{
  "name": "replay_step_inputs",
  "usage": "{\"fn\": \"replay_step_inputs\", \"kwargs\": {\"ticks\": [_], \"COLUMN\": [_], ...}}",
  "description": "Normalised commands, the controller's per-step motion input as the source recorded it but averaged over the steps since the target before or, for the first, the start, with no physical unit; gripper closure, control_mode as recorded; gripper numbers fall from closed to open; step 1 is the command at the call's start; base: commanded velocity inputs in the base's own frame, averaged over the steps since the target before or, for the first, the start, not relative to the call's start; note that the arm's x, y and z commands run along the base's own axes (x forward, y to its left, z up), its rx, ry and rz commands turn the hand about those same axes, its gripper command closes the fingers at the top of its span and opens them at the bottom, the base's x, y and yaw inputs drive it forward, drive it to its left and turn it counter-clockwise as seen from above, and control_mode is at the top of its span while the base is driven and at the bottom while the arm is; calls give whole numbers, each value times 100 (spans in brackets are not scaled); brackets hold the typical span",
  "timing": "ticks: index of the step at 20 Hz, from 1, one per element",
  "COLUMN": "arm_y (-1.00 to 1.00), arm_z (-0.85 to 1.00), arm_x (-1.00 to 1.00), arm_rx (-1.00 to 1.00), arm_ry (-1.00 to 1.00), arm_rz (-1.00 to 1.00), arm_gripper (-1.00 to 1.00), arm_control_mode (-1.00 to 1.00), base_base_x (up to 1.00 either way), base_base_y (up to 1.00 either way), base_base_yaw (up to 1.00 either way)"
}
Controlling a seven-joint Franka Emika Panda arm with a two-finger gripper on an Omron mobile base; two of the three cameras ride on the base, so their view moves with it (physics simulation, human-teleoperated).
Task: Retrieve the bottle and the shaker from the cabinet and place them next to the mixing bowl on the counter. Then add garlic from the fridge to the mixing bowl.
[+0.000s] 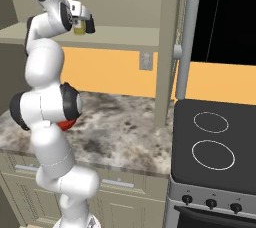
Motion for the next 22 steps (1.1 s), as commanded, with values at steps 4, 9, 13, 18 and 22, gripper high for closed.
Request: {"fn": "replay_step_inputs", "kwargs": {"ticks": [4, 9, 13, 18, 22], "arm_y": [0, 2, 6, 3, 3], "arm_z": [-11, -10, -4, -1, 0], "arm_x": [12, 13, 22, 27, 15], "arm_rx": [0, 0, 0, 0, 0], "arm_ry": [3, 2, 2, 2, 2], "arm_rz": [0, 0, 0, 0, 0], "arm_gripper": [-100, -100, -100, -100, -100], "arm_control_mode": [-100, -100, -100, -100, -100], "base_base_x": [0, 0, 0, 0, 0], "base_base_y": [0, 0, 0, 0, 0], "base_base_yaw": [0, 0, 0, 0, 0]}}
